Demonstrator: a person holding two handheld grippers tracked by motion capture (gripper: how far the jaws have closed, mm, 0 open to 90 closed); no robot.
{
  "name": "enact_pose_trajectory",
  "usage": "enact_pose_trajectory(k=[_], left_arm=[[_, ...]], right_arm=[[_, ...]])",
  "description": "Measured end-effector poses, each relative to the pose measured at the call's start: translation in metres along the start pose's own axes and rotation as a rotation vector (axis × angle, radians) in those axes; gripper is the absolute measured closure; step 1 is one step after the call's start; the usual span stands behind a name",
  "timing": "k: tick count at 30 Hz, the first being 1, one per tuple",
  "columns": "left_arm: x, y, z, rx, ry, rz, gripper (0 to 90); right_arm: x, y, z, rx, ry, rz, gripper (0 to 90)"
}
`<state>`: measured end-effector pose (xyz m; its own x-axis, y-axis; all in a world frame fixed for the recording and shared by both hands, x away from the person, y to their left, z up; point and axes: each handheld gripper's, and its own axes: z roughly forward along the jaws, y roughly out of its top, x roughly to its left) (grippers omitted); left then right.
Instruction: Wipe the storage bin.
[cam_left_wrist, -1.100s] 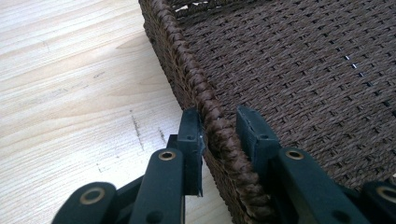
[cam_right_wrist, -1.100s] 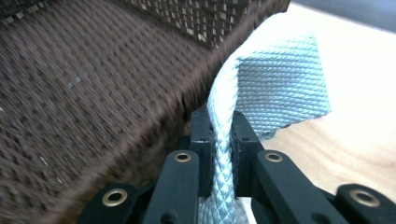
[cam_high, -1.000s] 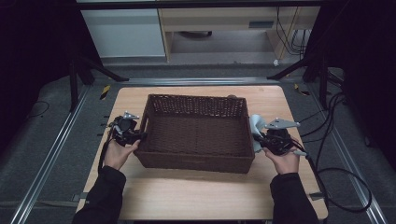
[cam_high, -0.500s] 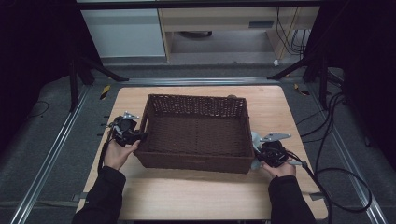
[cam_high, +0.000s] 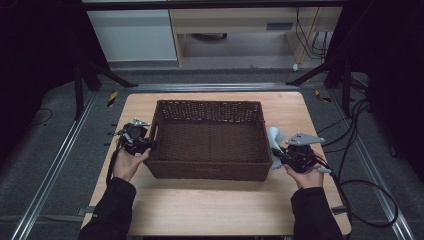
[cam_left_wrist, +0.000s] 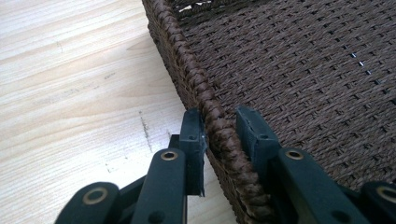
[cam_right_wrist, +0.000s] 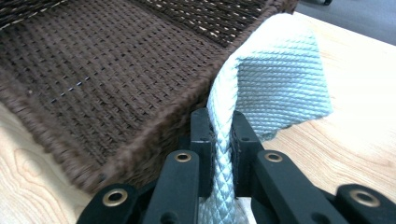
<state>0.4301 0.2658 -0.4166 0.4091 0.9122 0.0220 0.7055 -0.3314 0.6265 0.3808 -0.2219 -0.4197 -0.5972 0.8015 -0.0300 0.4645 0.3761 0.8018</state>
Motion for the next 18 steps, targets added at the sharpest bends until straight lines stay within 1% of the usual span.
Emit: enact_pose_trajectory(k=[1, 4, 5, 6, 8, 9, 10, 11, 12, 13, 15, 17, 18], left_arm=[[0.000, 0.001, 0.001, -0.001, 0.000, 0.002, 72.3], [0.003, 0.004, 0.003, 0.000, 0.000, 0.005, 72.3], [0.003, 0.004, 0.003, 0.000, 0.000, 0.005, 72.3], [0.003, 0.004, 0.004, 0.001, -0.002, 0.006, 72.3], [0.004, 0.004, 0.004, 0.000, -0.005, 0.007, 72.1], [0.004, 0.004, 0.004, 0.000, -0.005, 0.007, 72.1], [0.003, 0.004, 0.004, 0.000, -0.006, 0.008, 72.0], [0.003, 0.004, 0.004, 0.000, -0.006, 0.008, 71.9], [0.004, 0.004, 0.004, -0.002, -0.007, 0.008, 71.9], [0.004, 0.004, 0.004, -0.002, -0.007, 0.008, 71.8], [0.003, 0.004, 0.003, -0.004, -0.009, 0.006, 71.8], [0.004, 0.003, 0.004, -0.007, -0.015, 0.001, 71.6], [0.004, 0.003, 0.004, -0.007, -0.017, -0.001, 71.5]], right_arm=[[0.000, 0.000, 0.000, 0.000, 0.000, 0.000, 83.5], [0.001, -0.006, 0.005, 0.034, 0.002, -0.008, 83.5], [0.001, -0.006, 0.005, 0.034, 0.002, -0.008, 83.5], [0.001, -0.010, 0.007, 0.045, 0.004, 0.000, 83.5], [0.001, -0.022, 0.013, 0.082, 0.016, 0.022, 83.5], [0.001, -0.022, 0.013, 0.082, 0.016, 0.022, 83.5], [0.003, -0.032, 0.017, 0.106, 0.027, 0.038, 83.5], [0.003, -0.032, 0.017, 0.106, 0.027, 0.038, 83.5], [0.006, -0.040, 0.020, 0.132, 0.037, 0.051, 83.5], [0.006, -0.040, 0.020, 0.132, 0.037, 0.051, 83.5], [0.008, -0.045, 0.022, 0.149, 0.045, 0.060, 83.5], [0.010, -0.044, 0.022, 0.145, 0.056, 0.058, 83.4], [0.010, -0.042, 0.022, 0.139, 0.053, 0.054, 83.5]])
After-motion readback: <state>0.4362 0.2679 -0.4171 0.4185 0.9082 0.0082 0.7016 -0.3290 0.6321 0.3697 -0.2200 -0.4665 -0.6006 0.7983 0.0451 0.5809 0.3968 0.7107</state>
